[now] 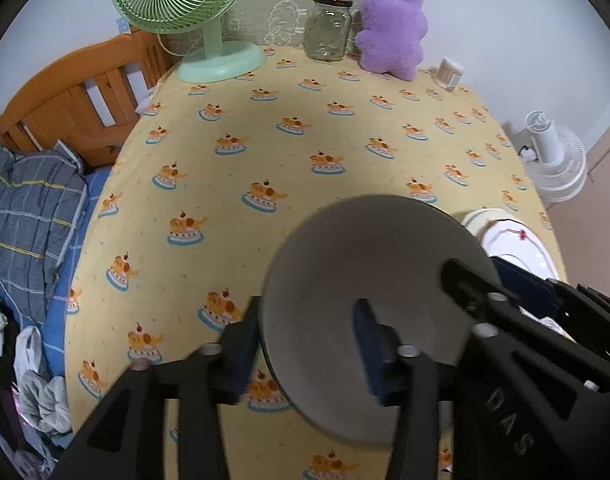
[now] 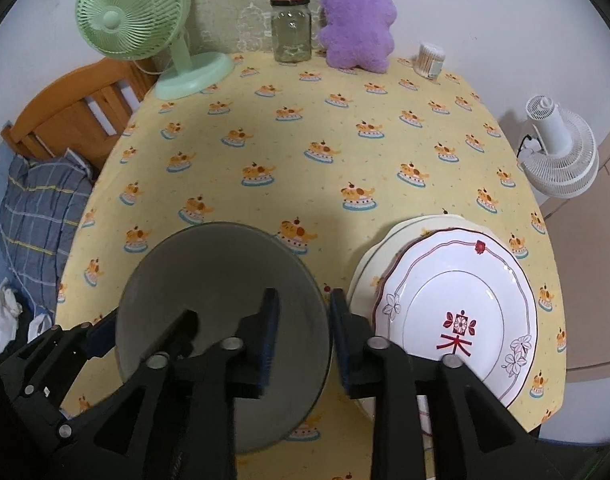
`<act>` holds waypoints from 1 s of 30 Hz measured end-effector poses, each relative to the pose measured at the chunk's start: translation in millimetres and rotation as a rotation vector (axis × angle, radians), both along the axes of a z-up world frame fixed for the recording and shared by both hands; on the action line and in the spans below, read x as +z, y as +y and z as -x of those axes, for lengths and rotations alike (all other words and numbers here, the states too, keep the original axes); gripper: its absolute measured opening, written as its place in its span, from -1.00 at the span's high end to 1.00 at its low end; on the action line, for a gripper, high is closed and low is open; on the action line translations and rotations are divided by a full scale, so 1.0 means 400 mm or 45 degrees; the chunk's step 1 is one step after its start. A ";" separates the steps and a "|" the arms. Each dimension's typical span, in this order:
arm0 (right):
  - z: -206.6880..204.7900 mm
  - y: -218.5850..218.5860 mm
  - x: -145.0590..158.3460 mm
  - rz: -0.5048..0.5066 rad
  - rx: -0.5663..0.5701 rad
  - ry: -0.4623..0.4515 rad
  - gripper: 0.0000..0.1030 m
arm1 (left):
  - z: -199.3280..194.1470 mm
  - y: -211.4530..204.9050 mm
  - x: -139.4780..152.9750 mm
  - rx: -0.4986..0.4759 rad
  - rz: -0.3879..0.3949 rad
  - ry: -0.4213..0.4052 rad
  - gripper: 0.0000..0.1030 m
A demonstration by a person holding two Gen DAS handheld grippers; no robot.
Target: Organize plates and bowls
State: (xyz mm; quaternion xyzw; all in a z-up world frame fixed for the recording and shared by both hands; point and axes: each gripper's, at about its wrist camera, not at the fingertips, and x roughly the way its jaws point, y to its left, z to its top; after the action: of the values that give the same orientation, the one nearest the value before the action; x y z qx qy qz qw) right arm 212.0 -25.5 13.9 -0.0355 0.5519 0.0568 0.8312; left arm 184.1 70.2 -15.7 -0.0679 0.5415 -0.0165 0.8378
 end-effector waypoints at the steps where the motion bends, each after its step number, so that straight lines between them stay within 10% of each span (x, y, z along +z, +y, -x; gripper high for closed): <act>1: 0.005 0.001 0.007 -0.004 0.003 -0.013 -0.22 | 0.004 -0.003 0.005 -0.010 0.012 -0.003 -0.30; 4: 0.025 -0.008 0.033 -0.005 -0.021 -0.084 -0.52 | 0.007 -0.010 0.019 -0.044 0.020 -0.022 -0.46; 23: -0.045 -0.087 -0.080 -0.457 0.010 0.226 -0.51 | -0.017 0.002 -0.022 0.076 -0.058 0.059 -0.66; 30: -0.081 -0.117 -0.126 -0.503 -0.007 0.329 0.00 | -0.040 -0.020 -0.047 0.103 -0.071 0.108 -0.60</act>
State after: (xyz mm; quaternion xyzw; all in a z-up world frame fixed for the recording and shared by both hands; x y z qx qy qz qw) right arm 244.2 -72.2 -36.6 0.1369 0.6319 0.1656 0.7447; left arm 200.0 62.1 -34.7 -0.0670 0.5736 0.0352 0.8156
